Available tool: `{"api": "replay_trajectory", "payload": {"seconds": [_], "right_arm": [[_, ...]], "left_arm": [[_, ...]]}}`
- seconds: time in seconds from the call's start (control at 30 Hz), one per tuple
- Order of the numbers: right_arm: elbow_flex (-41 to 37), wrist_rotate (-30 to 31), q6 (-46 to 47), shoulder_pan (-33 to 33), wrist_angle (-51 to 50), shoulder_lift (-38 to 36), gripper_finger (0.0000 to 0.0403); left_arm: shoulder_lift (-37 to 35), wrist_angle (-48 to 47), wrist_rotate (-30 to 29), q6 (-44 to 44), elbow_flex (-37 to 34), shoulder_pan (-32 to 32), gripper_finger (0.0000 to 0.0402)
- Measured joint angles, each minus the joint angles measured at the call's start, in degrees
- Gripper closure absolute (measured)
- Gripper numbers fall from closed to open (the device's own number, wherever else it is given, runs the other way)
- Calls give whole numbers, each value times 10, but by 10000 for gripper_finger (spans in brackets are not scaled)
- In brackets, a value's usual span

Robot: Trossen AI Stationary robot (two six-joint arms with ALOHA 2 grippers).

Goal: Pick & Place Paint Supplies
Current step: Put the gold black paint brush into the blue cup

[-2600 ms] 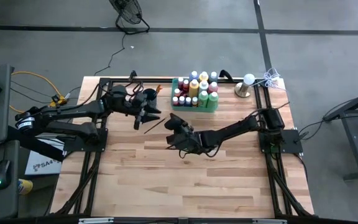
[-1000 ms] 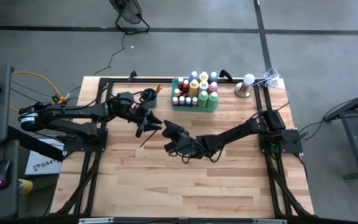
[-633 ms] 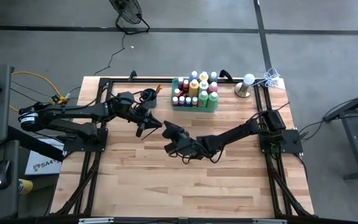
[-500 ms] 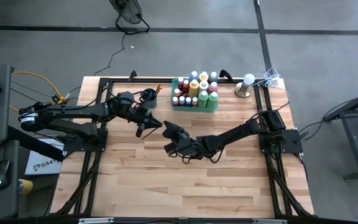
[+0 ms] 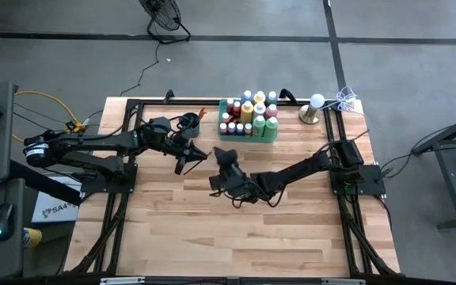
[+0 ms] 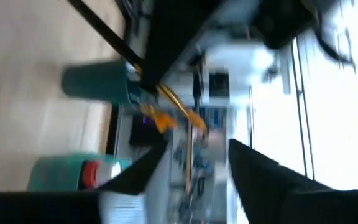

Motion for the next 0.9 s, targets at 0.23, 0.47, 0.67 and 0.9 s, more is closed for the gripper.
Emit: {"api": "replay_trajectory", "payload": {"seconds": [0.23,0.47,0.67,0.9], "right_arm": [[0,112,116,0,0,0,143],[0,130,251,-3,-6,0,96],[0,128,333,-8,-10,0,94],[0,129,413,-11,-52,0,93]], "left_arm": [[-22,20,-119,59,0,0,397],[-88,41,-273,127,0,-13,398],[-89,96,-448,216,-3,-46,398],[-43,338,-485,296,-69,-33,398]]}}
